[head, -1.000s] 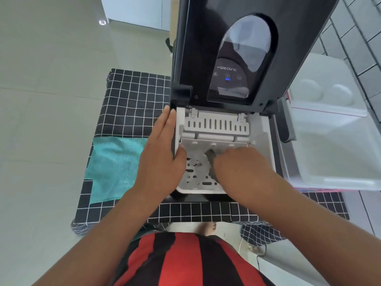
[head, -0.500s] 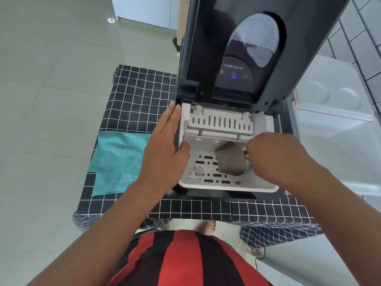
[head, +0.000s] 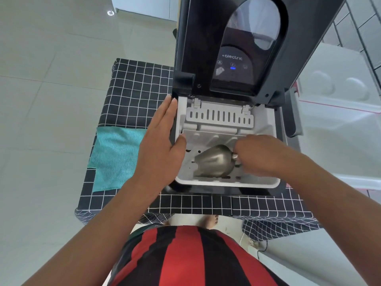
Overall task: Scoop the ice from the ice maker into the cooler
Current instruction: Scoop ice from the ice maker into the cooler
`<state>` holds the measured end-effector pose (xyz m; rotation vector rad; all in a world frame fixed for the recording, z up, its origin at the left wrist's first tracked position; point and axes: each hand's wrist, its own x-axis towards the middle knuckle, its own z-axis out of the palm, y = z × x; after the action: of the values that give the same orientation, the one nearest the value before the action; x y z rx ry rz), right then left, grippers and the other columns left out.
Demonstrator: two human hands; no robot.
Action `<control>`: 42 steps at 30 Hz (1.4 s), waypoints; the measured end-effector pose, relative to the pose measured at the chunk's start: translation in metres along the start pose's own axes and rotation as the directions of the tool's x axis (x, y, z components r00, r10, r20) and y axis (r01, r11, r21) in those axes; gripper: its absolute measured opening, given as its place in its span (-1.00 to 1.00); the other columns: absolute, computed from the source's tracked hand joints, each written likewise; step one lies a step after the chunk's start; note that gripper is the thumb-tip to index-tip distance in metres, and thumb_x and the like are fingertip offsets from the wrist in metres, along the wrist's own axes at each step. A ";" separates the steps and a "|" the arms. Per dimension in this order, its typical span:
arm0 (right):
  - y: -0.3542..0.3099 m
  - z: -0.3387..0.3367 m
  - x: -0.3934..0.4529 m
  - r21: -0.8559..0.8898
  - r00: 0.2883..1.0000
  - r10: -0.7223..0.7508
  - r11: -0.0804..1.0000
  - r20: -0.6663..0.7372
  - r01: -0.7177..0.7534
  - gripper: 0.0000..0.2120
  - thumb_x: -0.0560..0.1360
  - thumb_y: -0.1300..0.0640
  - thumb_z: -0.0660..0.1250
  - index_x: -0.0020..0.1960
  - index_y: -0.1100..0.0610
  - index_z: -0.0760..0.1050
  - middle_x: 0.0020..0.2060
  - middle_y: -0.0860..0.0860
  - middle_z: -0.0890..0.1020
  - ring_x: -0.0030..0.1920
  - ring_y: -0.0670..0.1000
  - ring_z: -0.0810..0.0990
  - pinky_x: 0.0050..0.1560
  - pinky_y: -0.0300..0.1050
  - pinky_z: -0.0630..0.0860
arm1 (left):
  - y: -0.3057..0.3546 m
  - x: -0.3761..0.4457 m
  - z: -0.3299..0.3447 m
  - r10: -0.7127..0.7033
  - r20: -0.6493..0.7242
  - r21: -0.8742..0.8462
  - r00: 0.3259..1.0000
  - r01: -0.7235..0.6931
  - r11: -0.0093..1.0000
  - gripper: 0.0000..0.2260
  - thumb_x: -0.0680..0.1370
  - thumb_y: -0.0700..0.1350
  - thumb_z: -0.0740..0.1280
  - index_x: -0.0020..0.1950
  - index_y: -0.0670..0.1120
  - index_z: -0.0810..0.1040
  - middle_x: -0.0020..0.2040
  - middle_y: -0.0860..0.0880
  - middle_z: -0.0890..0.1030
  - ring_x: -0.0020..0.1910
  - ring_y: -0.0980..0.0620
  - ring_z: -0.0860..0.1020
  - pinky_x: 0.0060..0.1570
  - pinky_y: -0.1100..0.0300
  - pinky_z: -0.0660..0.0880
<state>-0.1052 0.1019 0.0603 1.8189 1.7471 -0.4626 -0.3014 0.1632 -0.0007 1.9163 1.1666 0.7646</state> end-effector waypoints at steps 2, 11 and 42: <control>-0.007 0.006 0.003 0.079 0.999 -0.009 0.997 0.050 0.005 -0.87 0.52 0.21 0.21 0.01 0.14 0.51 -0.28 -0.01 0.39 -0.17 0.09 0.52 -0.19 -0.10 0.43 | 0.000 0.000 0.000 -0.003 -0.006 0.002 1.000 0.003 1.000 -0.35 0.56 -0.17 0.30 0.59 0.08 0.14 0.57 0.26 0.11 0.51 0.36 0.07 0.30 0.57 0.04; -0.014 0.020 0.007 0.429 0.987 0.004 0.900 0.160 -0.073 -0.73 0.59 0.08 0.18 -0.22 0.19 0.46 -0.40 0.01 0.47 -0.39 -0.06 0.42 -0.41 -0.19 0.31 | 0.001 0.001 0.001 -0.004 -0.011 -0.015 1.000 0.004 1.000 -0.36 0.53 -0.14 0.28 0.59 0.06 0.16 0.57 0.25 0.14 0.50 0.35 0.10 0.25 0.66 0.05; -0.012 0.049 0.029 0.440 0.979 0.143 0.896 -0.146 -0.065 -0.91 0.50 0.17 0.32 -0.18 0.15 0.50 -0.18 0.08 0.52 -0.16 0.12 0.58 -0.18 -0.06 0.52 | -0.001 0.001 0.002 0.025 -0.028 0.019 0.999 -0.025 1.000 -0.38 0.54 -0.15 0.28 0.59 0.04 0.18 0.58 0.19 0.16 0.50 0.37 0.09 0.23 0.66 0.06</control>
<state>-0.1077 0.0947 0.0031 2.3148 1.7478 -0.7131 -0.3000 0.1637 -0.0022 1.9443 1.1724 0.7993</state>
